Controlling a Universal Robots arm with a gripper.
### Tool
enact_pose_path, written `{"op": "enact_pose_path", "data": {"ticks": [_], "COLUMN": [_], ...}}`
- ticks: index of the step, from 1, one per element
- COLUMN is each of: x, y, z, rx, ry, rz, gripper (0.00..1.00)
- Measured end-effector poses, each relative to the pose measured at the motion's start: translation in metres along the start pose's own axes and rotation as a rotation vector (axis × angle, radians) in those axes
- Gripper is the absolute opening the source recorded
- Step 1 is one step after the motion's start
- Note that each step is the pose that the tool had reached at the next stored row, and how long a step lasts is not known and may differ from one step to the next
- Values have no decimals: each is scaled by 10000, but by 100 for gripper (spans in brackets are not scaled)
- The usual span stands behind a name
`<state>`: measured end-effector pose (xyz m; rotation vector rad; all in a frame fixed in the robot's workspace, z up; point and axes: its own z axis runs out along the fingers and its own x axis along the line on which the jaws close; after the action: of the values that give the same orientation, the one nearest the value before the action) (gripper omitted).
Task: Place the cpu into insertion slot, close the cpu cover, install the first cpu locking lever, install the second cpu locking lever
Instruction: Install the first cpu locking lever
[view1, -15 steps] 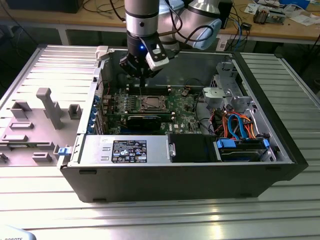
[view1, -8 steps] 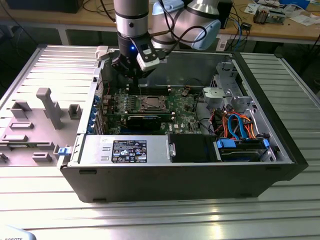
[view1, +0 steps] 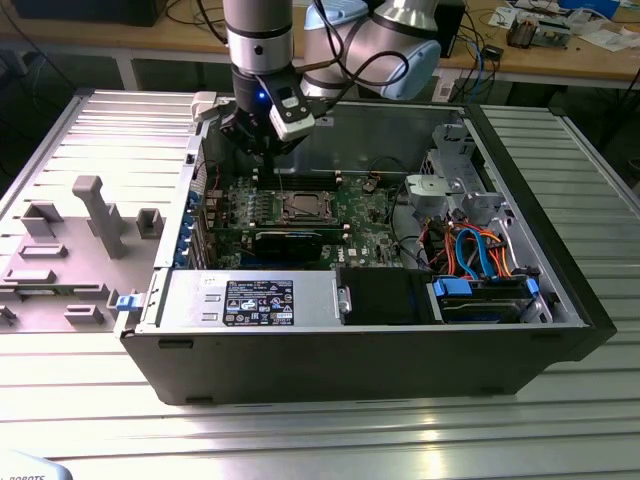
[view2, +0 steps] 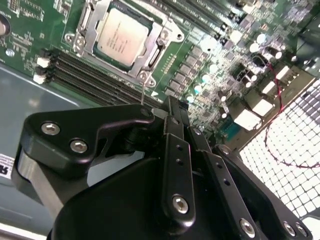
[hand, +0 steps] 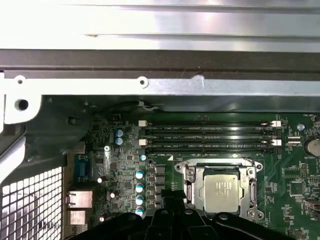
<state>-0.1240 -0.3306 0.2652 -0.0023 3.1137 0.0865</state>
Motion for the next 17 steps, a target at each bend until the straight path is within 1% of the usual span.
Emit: {"op": "enact_pose_path", "data": {"ticks": [3, 8, 17], "x": [3, 3, -7], "y": [53, 132, 188], "z": [11, 22, 33], "rx": [-3, -5, -6], "ry": [-25, -48, -74], "rz": [-49, -133, -167], "gripper": [11, 11, 11]}}
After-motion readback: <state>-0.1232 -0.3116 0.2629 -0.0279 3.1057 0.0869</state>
